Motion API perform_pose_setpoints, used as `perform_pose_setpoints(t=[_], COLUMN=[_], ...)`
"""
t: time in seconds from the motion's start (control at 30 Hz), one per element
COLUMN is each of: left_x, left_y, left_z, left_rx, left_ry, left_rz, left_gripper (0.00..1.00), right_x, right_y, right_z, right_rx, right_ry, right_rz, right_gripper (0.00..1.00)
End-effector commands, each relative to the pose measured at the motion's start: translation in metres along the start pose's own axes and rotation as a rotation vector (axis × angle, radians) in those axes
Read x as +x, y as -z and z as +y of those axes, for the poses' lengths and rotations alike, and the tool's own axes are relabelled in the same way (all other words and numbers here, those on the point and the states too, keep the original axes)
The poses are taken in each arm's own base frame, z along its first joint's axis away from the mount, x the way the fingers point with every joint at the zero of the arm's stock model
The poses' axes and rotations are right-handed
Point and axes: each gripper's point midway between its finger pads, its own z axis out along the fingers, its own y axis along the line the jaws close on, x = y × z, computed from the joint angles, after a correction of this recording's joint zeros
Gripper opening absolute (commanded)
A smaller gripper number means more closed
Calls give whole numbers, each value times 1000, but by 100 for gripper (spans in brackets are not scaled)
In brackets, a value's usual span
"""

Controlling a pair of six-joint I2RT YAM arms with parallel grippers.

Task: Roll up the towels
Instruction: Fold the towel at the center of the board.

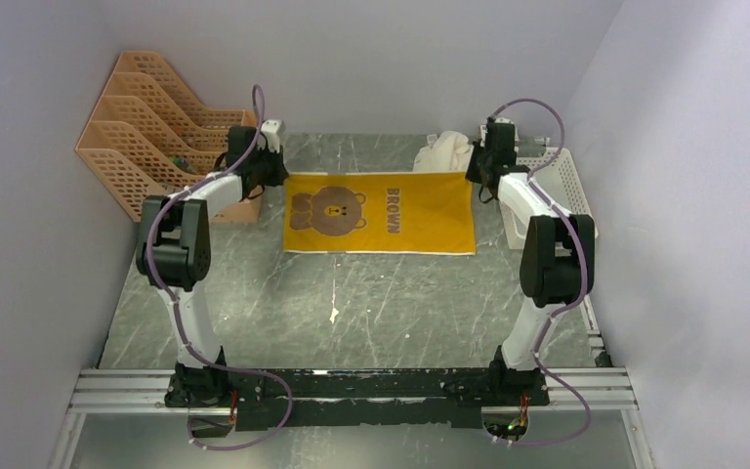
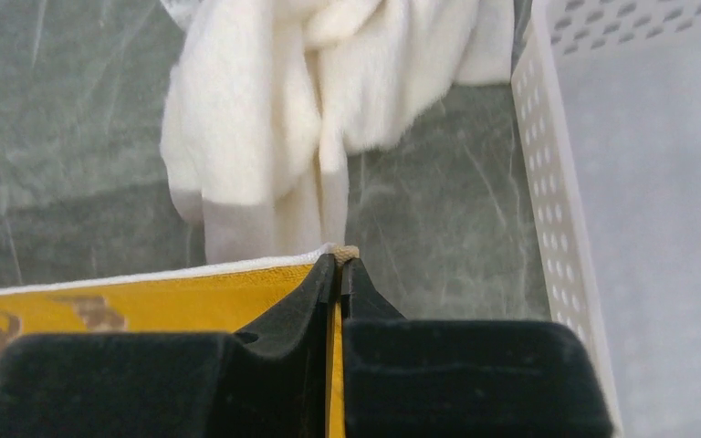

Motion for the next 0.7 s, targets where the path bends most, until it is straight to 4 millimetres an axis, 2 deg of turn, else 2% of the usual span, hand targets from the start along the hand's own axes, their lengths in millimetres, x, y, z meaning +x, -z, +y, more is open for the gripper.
perform_pose_setpoints(t=[0.0, 0.13, 0.23, 0.3, 0.4, 0.53, 0.6, 0.67], left_x=[-19, 4, 23, 39, 59, 81, 81, 74], left_y=[36, 63, 81, 85, 87, 88, 86, 85], left_z=[-9, -24, -28, -29, -32, -34, -35, -34], left_rx=[15, 30, -15, -36, -41, -51, -49, -51], left_ry=[-10, 102, 158, 197, 245, 273, 308, 300], left_rz=[-194, -261, -291, -268, -230, -203, -203, -208], left_gripper=[6, 7, 7, 7, 7, 7, 7, 7], right_x=[7, 50, 75, 92, 109, 117, 108, 90], right_y=[26, 43, 57, 62, 68, 69, 67, 64], right_z=[-9, -13, -18, -23, -34, -47, -46, -42], right_rx=[1, 5, 15, 29, 80, 137, 132, 117], right_ry=[-33, -121, -146, -141, -130, -111, -106, -95], right_rz=[-61, 1, 35, 66, 98, 102, 69, 15], right_gripper=[0, 0, 0, 0, 0, 0, 0, 0])
